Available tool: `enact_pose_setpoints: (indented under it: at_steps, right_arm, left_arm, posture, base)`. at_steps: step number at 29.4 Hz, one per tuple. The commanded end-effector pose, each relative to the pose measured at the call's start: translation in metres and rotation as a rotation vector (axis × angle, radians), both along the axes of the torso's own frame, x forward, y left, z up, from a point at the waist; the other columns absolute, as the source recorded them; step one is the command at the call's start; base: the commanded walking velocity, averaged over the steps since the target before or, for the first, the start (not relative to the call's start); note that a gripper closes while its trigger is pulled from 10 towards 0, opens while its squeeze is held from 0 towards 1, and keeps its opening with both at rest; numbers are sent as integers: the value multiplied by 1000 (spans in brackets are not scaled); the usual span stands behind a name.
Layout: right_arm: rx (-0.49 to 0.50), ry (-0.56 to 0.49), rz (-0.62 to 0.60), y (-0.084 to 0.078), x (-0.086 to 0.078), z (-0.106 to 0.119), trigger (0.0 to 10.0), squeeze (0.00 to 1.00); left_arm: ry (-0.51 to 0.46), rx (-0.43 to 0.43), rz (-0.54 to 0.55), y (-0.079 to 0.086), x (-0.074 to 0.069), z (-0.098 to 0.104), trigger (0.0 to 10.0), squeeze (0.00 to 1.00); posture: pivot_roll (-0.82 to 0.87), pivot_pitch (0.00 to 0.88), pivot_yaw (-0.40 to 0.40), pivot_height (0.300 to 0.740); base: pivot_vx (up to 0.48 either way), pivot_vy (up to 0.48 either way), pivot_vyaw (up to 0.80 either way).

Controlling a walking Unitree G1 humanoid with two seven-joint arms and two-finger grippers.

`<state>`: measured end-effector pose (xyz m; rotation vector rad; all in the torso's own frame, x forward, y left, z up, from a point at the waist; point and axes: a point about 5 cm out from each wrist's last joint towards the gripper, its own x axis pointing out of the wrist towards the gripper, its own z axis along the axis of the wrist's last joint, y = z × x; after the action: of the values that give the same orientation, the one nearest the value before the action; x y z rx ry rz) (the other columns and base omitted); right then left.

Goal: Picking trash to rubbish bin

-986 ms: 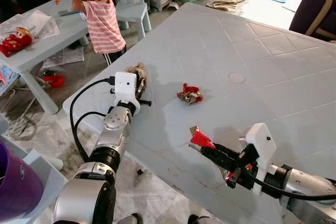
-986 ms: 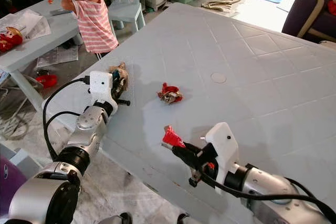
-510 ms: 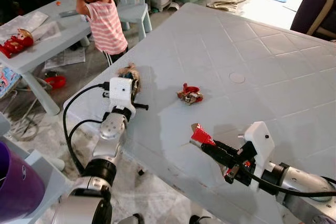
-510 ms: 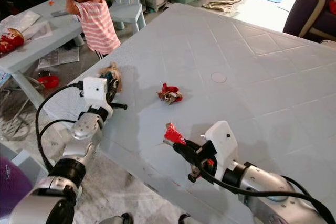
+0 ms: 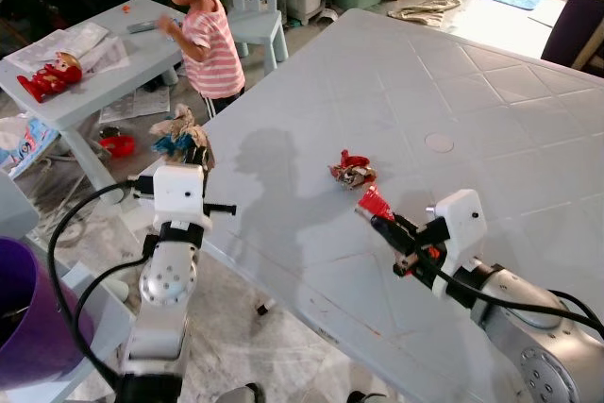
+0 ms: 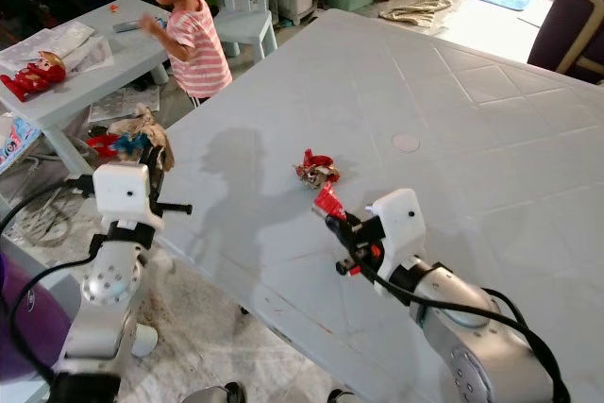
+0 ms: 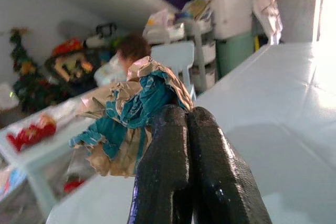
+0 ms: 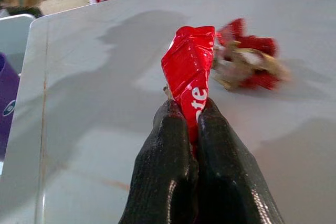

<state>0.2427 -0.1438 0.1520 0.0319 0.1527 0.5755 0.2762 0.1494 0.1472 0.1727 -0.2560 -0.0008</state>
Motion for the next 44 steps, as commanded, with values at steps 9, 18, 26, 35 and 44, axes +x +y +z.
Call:
enact_pose_setpoints:
  at_steps: [9, 18, 26, 35, 44]
  right_arm:
    - [9, -40, -21, 3, 6, 0, 0, 0]
    - [22, -53, -24, 3, 5, 0, 0, 0]
    - [27, -59, -23, 3, 5, 0, 0, 0]
    - [36, -64, -17, 4, 5, 2, 0, 0]
    - [40, -69, -15, 5, 5, 2, 0, 0]
  left_arm:
    - [47, -5, 24, -1, -7, 8, 0, 0]
    - [80, -4, 35, 6, -4, 10, 0, 0]
    - [110, -30, 25, 1, -4, 9, 0, 0]
    - [142, -62, 22, 1, 2, 9, 0, 0]
    - [165, -80, 24, 1, 4, 8, 0, 0]
  posture:
    - [20, 122, 37, 740]
    - [18, 126, 42, 740]
    - [15, 132, 42, 740]
    - [10, 137, 47, 740]
    - [11, 139, 51, 740]
  base:
    - [0, 0, 800]
    - [0, 0, 800]
    - [0, 0, 800]
    - [0, 0, 800]
    - [0, 0, 800]
